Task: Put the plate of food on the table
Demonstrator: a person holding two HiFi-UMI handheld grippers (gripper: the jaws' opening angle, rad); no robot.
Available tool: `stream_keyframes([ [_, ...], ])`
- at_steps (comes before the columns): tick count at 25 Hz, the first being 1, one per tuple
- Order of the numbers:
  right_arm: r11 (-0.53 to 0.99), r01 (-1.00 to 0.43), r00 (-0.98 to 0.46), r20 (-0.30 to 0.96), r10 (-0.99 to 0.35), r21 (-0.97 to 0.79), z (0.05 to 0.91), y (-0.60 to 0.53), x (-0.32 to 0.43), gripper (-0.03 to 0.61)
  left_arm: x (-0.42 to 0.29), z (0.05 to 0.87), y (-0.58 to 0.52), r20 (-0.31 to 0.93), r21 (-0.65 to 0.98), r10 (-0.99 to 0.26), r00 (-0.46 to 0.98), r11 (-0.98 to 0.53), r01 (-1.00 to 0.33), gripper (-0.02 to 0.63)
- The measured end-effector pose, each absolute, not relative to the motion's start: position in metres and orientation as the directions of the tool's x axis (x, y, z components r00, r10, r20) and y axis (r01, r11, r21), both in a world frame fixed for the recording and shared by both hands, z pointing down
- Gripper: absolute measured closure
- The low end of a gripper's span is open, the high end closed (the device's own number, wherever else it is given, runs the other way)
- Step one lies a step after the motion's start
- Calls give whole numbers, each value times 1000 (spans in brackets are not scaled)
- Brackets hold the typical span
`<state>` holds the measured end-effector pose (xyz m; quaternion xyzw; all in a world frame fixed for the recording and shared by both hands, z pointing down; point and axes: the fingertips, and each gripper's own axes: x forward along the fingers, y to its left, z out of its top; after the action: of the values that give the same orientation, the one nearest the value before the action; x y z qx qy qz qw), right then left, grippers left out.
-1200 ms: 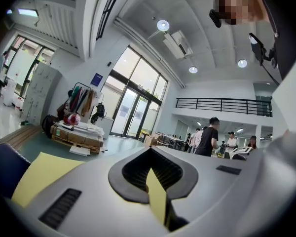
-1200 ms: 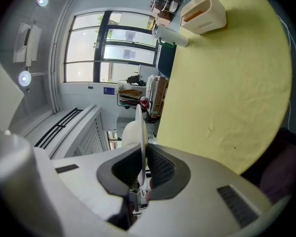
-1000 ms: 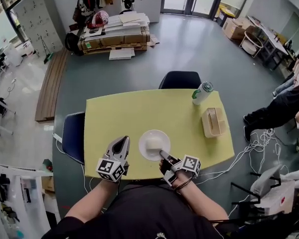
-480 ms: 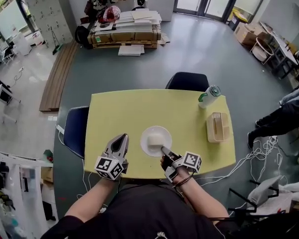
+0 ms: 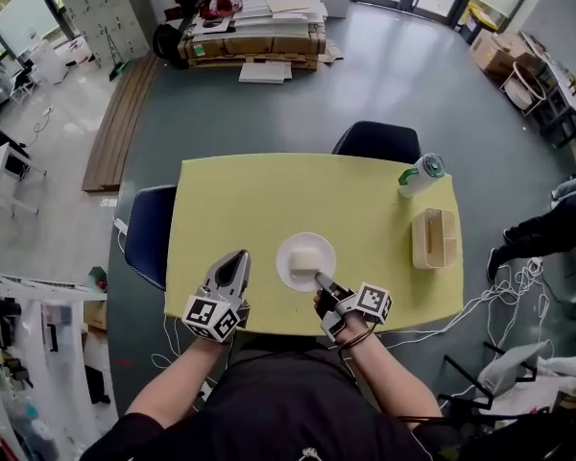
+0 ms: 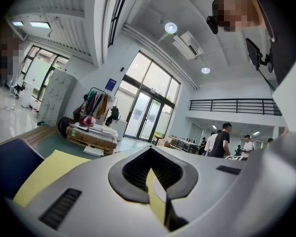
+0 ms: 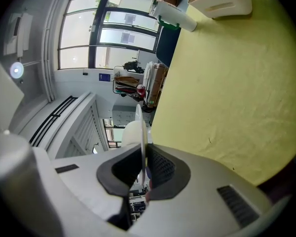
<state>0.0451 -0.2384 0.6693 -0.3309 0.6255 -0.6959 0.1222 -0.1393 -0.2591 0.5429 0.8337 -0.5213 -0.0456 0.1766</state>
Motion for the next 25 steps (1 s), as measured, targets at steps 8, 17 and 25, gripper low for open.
stream_keyframes([
  [8, -218, -247, -757, 328, -565, -944, 716, -250, 46, 548, -145, 574, -265, 140, 372, -891, 432, -357, -857, 606],
  [17, -224, -245, -770, 330, -546, -943, 764, -261, 37, 548, -152, 609, -277, 167, 382, -891, 422, -336, -861, 606],
  [25, -271, -255, -746, 367, -555, -928, 816, -265, 43, 548, -154, 635, -281, 191, 391, -891, 412, -315, -865, 606],
])
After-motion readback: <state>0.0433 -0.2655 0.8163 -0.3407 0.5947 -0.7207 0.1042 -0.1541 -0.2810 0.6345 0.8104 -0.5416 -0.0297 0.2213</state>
